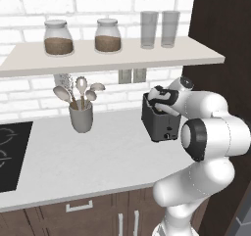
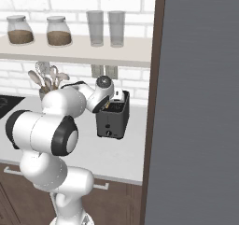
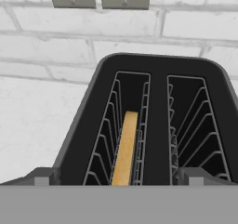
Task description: Start the toaster. Once the lever pops up, take the bread to the plate on the dining counter.
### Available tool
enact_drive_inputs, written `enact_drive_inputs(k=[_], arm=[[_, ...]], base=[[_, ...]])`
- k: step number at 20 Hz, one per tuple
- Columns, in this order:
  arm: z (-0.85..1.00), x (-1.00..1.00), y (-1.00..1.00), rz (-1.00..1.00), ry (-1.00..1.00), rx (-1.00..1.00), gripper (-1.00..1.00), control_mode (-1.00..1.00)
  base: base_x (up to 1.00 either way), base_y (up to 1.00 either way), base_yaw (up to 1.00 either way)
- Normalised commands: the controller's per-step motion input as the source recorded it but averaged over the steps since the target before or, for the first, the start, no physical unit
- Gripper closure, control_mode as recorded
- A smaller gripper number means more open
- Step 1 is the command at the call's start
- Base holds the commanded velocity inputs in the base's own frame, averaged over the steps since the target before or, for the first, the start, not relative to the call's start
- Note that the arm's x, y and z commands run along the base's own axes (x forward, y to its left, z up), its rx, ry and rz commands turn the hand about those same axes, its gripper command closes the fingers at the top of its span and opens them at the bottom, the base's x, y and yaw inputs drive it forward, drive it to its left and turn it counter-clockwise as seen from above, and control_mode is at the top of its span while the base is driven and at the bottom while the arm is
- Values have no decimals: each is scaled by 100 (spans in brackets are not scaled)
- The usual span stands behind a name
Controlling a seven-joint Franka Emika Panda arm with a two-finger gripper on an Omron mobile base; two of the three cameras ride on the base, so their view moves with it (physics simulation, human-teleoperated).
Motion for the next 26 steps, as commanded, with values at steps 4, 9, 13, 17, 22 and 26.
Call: enact_drive_inputs(k=[4,9,13,17,22,26], arm=[[0,0,0,0,0,0,-100,-100],[0,0,0,0,0,0,-100,-100],[0,0,0,0,0,0,-100,-100],[0,0,0,0,0,0,-100,-100],[0,0,0,0,0,0,-100,-100],[0,0,0,0,0,0,-100,-100]], base=[[0,0,0],[0,0,0],[0,0,0],[0,0,0],[0,0,0],[0,0,0]])
